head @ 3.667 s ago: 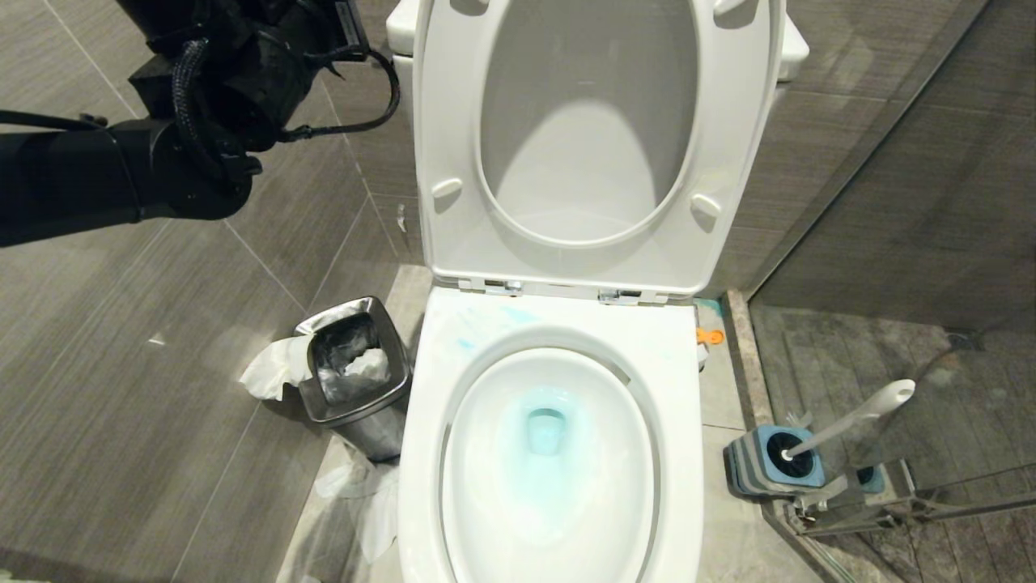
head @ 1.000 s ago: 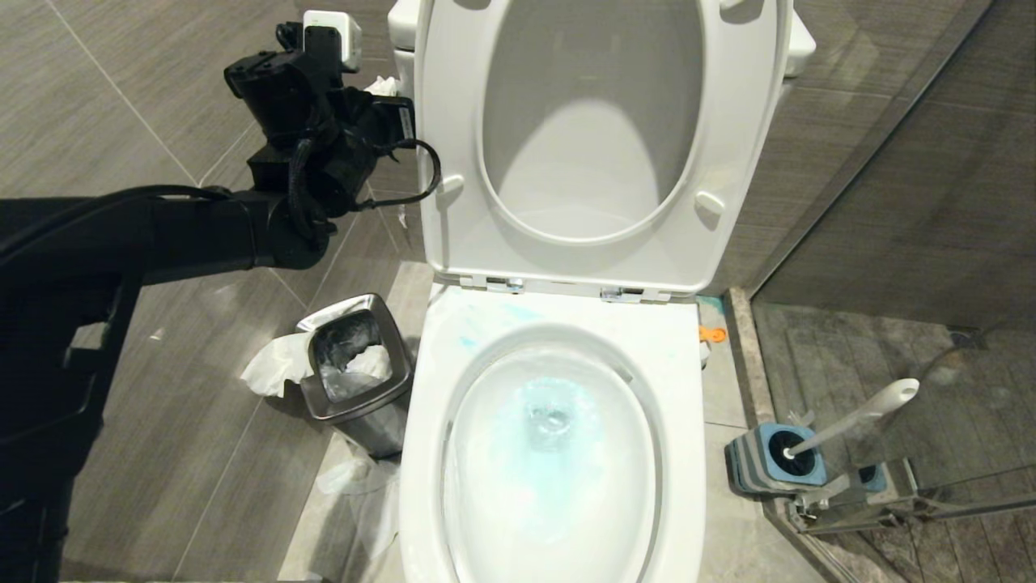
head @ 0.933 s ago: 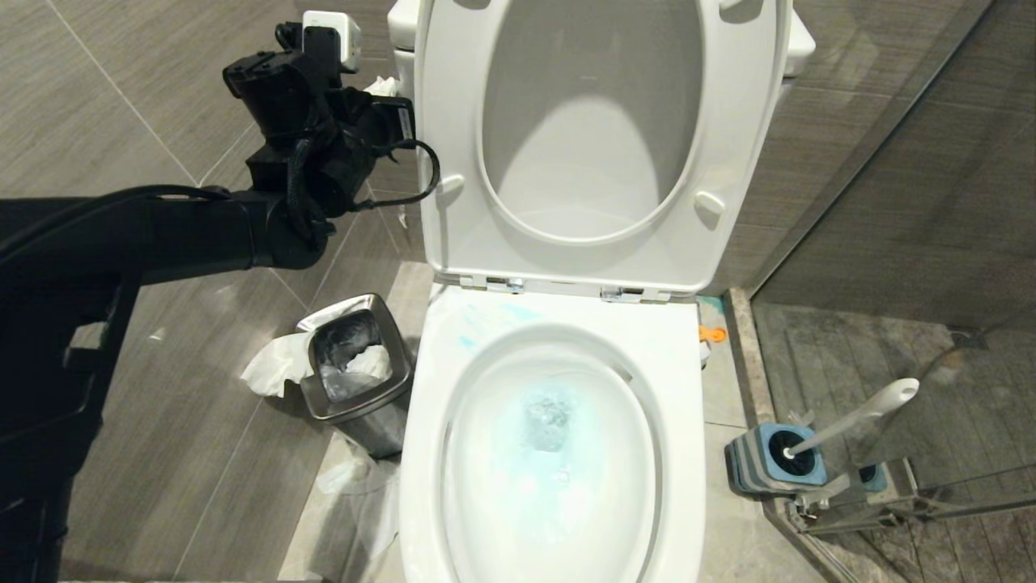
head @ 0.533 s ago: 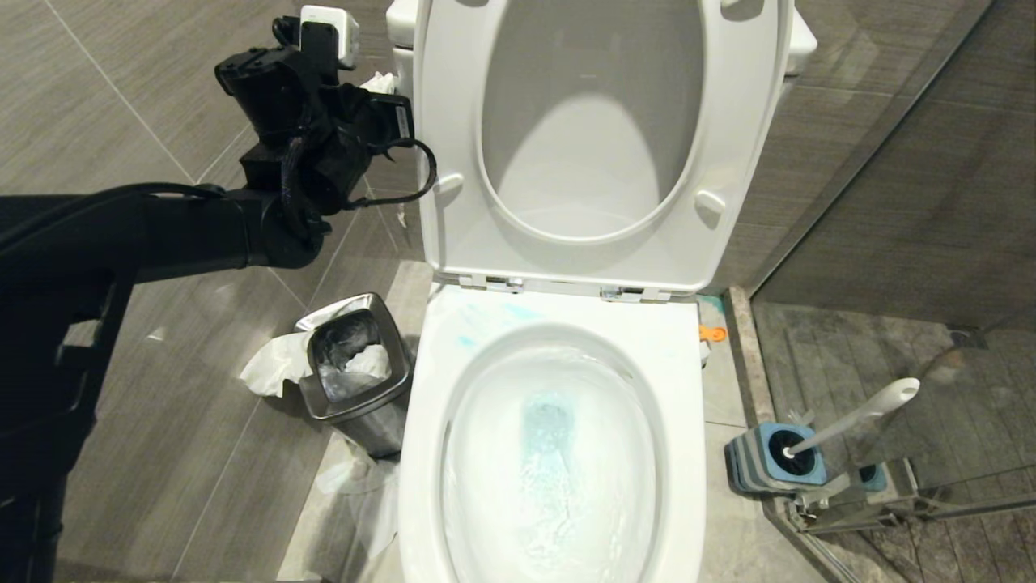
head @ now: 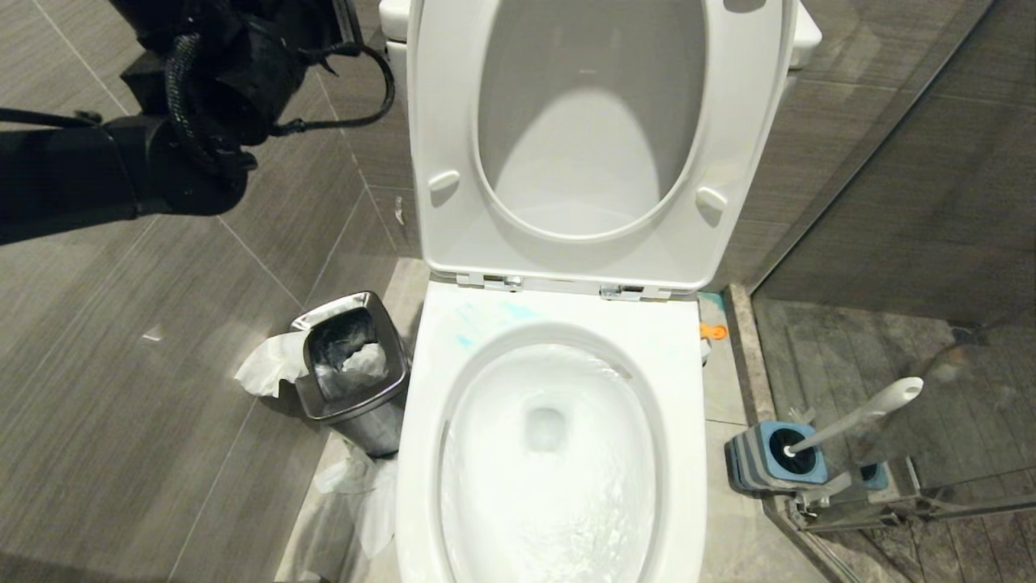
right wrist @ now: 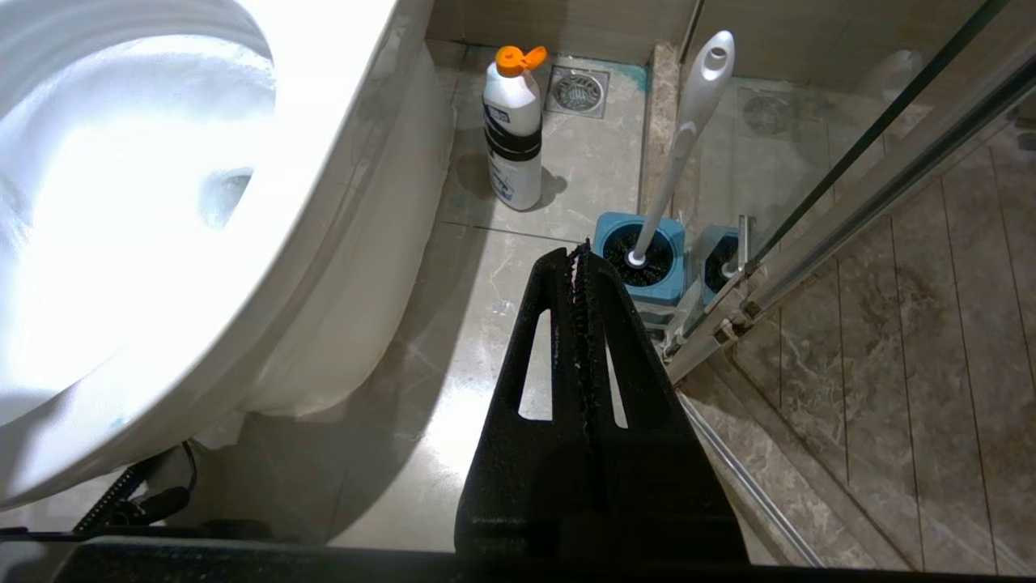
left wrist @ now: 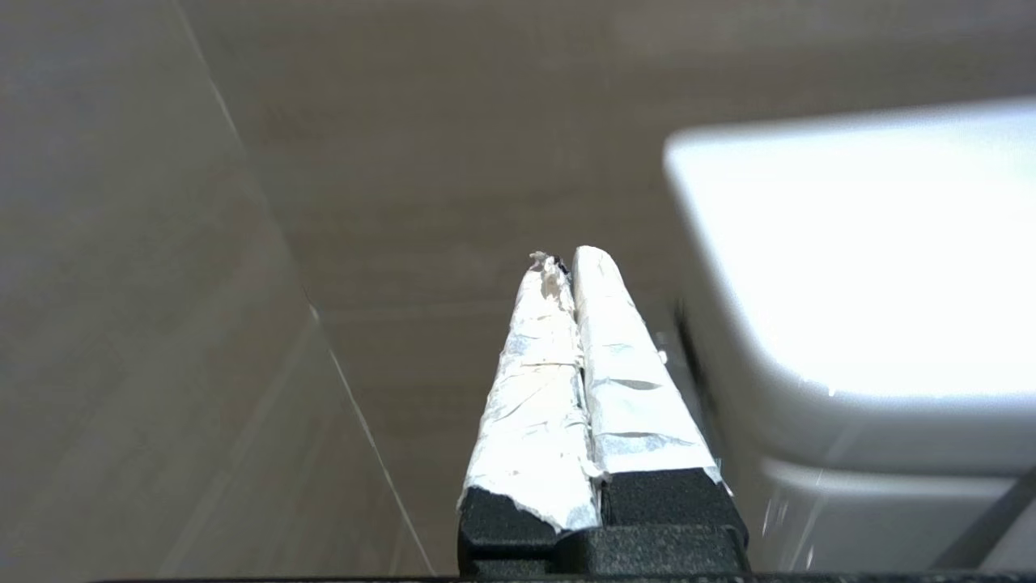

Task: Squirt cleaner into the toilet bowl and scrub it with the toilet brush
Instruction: Flush the toilet, then close the toilet lid

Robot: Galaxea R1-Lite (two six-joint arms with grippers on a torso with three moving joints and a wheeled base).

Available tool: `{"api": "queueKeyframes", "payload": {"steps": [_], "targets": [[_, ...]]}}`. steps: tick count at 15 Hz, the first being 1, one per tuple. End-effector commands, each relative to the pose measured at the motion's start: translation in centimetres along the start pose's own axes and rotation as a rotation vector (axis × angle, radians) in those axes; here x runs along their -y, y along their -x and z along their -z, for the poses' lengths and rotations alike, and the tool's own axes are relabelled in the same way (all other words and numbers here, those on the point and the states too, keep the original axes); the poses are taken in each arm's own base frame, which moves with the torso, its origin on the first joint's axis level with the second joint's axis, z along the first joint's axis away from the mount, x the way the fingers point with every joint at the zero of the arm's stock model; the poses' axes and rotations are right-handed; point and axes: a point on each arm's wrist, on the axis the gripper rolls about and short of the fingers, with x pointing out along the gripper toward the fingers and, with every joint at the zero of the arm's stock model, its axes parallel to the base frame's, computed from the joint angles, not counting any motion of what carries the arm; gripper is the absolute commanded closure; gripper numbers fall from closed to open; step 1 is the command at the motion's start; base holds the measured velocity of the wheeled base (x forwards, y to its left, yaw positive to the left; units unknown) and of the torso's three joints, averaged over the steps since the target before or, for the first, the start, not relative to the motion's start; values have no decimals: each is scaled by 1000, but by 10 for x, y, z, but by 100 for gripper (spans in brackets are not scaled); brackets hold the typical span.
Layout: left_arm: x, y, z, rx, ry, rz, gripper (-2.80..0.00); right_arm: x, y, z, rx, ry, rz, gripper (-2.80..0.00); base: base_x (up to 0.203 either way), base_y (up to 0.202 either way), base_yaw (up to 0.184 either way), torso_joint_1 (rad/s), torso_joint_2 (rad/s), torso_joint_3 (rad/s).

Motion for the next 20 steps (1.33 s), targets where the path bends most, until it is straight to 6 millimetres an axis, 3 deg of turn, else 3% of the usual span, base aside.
{"api": "queueKeyframes", "payload": {"steps": [1,7,11,13,16,20], "targets": [[-11,11,-44,91,7,-26,0,0,0,0,0,0,0,0,0,0,0,0,0,0],[-20,33,-101,142,41,-27,0,0,0,0,-1,0,0,0,0,0,0,0,0,0],[-16,49,-130,153,207,21,0,0,0,0,-2,0,0,0,0,0,0,0,0,0],[-19,58,-138,73,223,70,0,0,0,0,-1,0,0,0,0,0,0,0,0,0],[-27,58,-133,48,249,276,0,0,0,0,-1,0,0,0,0,0,0,0,0,0],[-44,37,-83,-33,278,499,0,0,0,0,-1,0,0,0,0,0,0,0,0,0]]}}
